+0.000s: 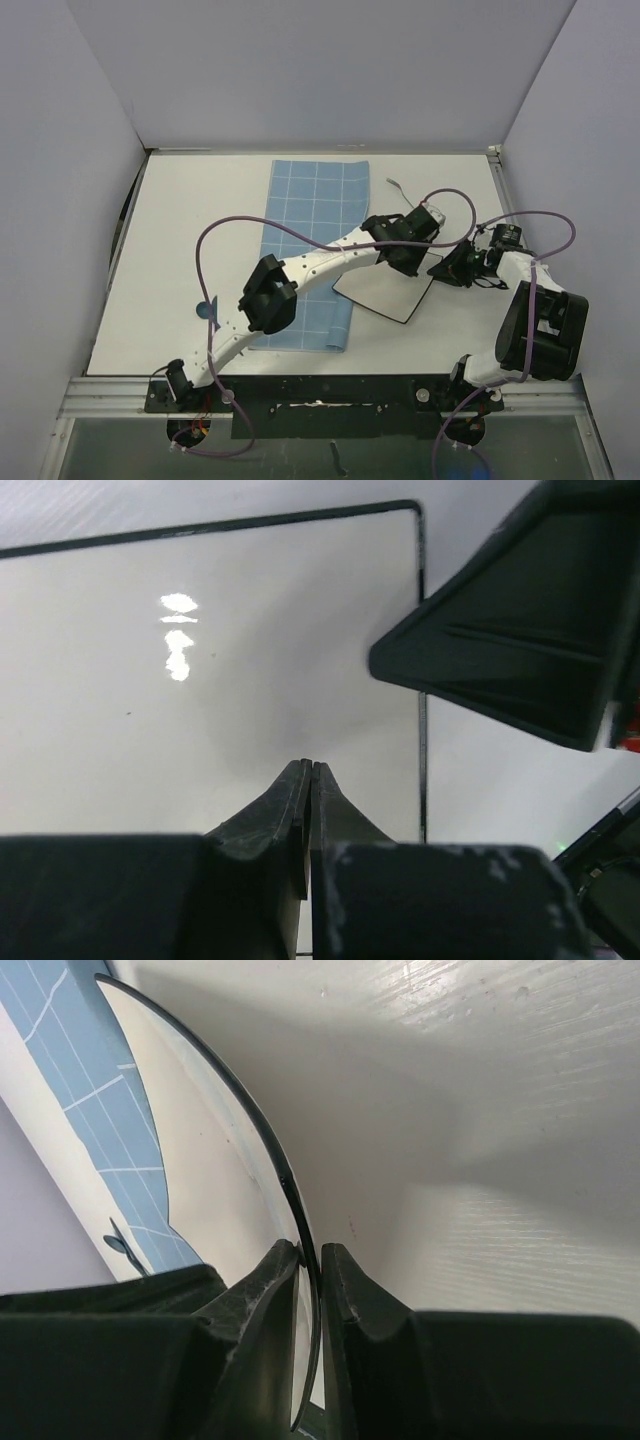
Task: Set the dinner table for one person
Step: Pick up the plate at the center of the board.
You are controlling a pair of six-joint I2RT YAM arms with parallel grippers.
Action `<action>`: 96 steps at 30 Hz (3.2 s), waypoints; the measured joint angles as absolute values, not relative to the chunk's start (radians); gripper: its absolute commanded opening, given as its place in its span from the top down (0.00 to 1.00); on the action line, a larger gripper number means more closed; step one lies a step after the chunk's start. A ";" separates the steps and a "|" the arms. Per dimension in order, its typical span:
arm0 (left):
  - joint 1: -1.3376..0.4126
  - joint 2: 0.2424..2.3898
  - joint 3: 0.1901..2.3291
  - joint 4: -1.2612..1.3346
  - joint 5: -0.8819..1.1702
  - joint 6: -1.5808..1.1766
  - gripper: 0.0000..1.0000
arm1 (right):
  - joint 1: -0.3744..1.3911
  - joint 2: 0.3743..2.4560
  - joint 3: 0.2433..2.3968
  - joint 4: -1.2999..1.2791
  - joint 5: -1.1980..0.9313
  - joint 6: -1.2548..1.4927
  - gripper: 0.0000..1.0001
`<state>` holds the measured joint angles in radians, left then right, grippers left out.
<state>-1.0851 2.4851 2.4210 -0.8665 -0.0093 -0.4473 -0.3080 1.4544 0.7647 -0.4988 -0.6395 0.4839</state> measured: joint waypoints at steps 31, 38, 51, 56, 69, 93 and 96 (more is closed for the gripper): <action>-1.192 1.927 1.598 -0.617 -0.212 -0.525 0.29 | -0.311 1.470 0.795 -0.511 -0.659 0.483 1.00; -1.359 1.908 1.499 -0.630 -0.390 -0.564 0.29 | -0.310 1.474 0.825 -0.528 -0.663 0.480 1.00; -1.515 2.500 2.359 -1.418 -0.986 -0.785 0.32 | -0.313 1.473 0.828 -0.537 -0.668 0.480 1.00; -1.501 2.487 2.282 -1.399 -1.014 -0.727 0.32 | -0.316 1.473 0.829 -0.539 -0.675 0.480 1.00; -1.471 2.394 2.014 -0.937 -0.958 -0.429 0.34 | -0.328 1.485 0.832 -0.538 -0.700 0.480 1.00; -1.440 2.273 1.689 -0.604 -1.085 -0.117 1.00 | -0.323 1.481 0.881 -0.567 -0.795 0.461 0.41; -1.423 2.269 1.689 -0.588 -1.076 -0.109 1.00 | -0.336 1.489 0.881 -0.567 -0.784 0.453 0.33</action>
<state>-1.4231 2.2688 1.6890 -0.5877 -1.0760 -0.1089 -0.3359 1.4887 0.8810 -0.5671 -0.7837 0.4526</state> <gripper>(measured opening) 0.066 0.605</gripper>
